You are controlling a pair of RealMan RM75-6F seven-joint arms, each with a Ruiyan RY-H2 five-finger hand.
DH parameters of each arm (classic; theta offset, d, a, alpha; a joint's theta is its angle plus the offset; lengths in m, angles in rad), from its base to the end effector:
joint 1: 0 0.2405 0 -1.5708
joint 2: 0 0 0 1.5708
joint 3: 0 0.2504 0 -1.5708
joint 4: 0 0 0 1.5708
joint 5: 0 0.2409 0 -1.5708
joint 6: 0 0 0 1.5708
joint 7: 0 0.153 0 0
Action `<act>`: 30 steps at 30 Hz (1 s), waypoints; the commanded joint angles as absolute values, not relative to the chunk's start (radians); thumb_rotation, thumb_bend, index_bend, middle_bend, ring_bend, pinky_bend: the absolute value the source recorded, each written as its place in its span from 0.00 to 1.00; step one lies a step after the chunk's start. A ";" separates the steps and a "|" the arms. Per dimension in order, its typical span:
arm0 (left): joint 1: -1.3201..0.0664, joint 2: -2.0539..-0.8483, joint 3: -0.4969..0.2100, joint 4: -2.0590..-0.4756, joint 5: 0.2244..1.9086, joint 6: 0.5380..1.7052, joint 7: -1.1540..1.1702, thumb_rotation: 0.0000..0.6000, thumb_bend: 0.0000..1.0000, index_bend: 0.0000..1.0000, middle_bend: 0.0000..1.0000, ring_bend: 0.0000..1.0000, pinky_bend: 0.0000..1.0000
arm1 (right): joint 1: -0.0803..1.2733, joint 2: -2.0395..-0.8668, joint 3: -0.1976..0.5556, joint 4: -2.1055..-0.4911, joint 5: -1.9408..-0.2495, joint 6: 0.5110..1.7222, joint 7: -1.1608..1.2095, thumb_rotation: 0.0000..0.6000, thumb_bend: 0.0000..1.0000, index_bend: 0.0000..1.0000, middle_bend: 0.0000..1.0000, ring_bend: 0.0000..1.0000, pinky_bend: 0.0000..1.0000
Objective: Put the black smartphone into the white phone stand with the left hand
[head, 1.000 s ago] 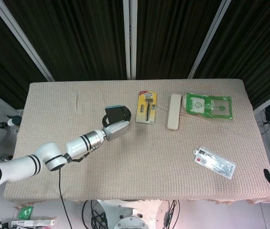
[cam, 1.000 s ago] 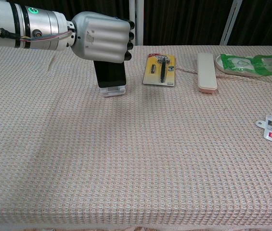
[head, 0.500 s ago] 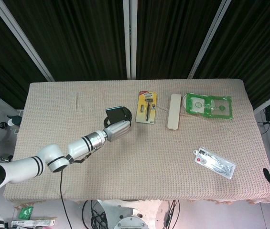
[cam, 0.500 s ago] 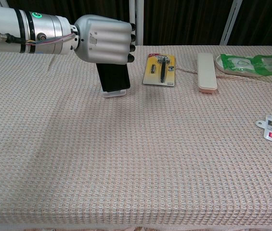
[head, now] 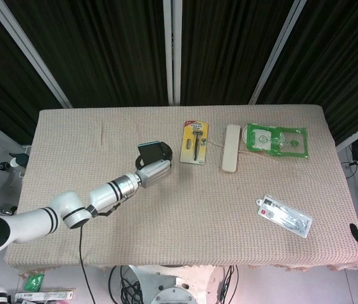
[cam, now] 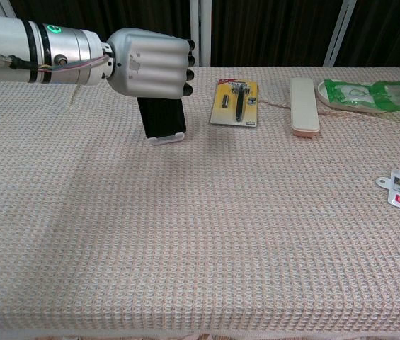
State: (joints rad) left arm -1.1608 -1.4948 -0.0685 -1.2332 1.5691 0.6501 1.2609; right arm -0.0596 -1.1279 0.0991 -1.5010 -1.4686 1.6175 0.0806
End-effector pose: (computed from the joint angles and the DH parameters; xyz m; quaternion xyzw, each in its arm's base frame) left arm -0.0513 0.4085 -0.0654 -0.8094 0.4332 -0.0858 0.3872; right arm -0.3573 -0.1532 0.1664 0.5237 -0.3689 0.3880 0.6626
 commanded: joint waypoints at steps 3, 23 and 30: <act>-1.163 -1.504 -0.061 -1.230 1.572 0.656 1.254 1.00 0.41 0.64 0.60 0.52 0.44 | -0.059 -1.129 0.098 -1.498 -1.466 1.614 0.082 1.00 0.18 0.00 0.00 0.00 0.00; -1.160 -1.488 -0.069 -1.279 1.456 0.650 1.273 1.00 0.17 0.04 0.05 0.08 0.24 | -0.063 -1.133 0.102 -1.492 -1.459 1.615 0.093 1.00 0.18 0.00 0.00 0.00 0.00; -1.157 -1.463 -0.064 -1.321 1.419 0.653 1.262 1.00 0.09 0.02 0.00 0.05 0.20 | -0.064 -1.132 0.102 -1.494 -1.465 1.622 0.092 1.00 0.18 0.00 0.00 0.00 0.00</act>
State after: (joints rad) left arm -1.1585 -1.4695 -0.0646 -1.3127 1.4268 0.6513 1.2617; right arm -0.0641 -1.1326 0.1017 -1.4933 -1.4648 1.6214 0.0924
